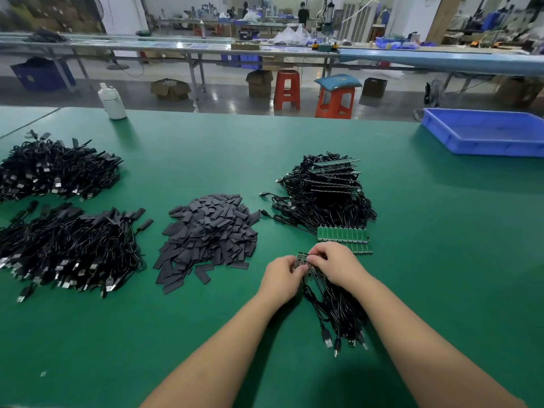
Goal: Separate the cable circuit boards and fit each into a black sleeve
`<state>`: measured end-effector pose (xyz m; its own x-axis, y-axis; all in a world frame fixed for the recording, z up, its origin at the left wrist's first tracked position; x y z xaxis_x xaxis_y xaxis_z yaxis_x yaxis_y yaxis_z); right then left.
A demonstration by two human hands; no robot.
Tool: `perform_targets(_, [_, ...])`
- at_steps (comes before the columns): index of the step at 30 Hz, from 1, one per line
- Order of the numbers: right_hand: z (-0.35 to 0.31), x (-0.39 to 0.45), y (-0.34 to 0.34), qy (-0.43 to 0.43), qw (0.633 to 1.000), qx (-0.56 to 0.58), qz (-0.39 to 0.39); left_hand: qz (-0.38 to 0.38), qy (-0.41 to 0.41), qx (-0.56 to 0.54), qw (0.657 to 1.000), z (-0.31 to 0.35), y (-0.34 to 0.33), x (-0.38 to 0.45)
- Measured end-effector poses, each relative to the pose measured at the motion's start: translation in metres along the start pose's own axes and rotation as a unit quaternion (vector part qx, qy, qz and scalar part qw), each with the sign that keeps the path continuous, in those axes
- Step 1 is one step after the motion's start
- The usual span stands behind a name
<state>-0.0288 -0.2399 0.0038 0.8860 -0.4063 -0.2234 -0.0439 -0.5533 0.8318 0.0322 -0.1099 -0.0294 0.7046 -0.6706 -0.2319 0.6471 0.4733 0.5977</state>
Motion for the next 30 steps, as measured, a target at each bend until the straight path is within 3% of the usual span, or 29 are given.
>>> perform_targets(5, [-0.013, -0.008, 0.013, 0.019, 0.998, -0.046, 0.047, 0.027, -0.003, -0.060, 0.998, 0.009, 0.007, -0.005])
perform_targets(14, [-0.023, -0.012, 0.017, 0.015, 0.996, -0.054, 0.073, 0.109, -0.046, -0.015, 0.993, 0.024, 0.019, -0.018])
perform_targets(17, [-0.023, -0.013, 0.021, 0.027, 0.993, -0.064, 0.101, 0.133, -0.039, -0.051, 0.989, 0.022, 0.024, -0.021])
perform_targets(22, [0.010, -0.007, 0.043, -0.025, 0.988, -0.086, 0.129, 0.184, -0.039, -0.066, 0.980, 0.008, 0.057, -0.026])
perform_targets(27, [0.022, -0.009, 0.044, -0.047, 0.986, -0.067, 0.142, 0.118, -0.092, -0.074, 0.986, 0.010, 0.079, -0.032])
perform_targets(29, [0.005, -0.012, 0.035, 0.002, 0.991, 0.024, 0.131, 0.077, -0.108, -0.150, 0.980, 0.016, 0.082, -0.033])
perform_targets(30, [-0.006, -0.014, 0.025, 0.020, 0.989, 0.117, 0.084, 0.059, -0.111, -0.215, 0.968, 0.018, 0.082, -0.033])
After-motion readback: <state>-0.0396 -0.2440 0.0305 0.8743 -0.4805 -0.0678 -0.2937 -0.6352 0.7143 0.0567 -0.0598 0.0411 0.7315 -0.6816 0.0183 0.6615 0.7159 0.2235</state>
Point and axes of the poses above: each hand's wrist, its own x-axis towards the middle knuckle, its own y-axis out of the back of the hand, z = x × y, the point moved 6 cm from there along x, towards the middle knuckle, and after that the axes turned 6 degrees about -z, right-handed, at the moved point
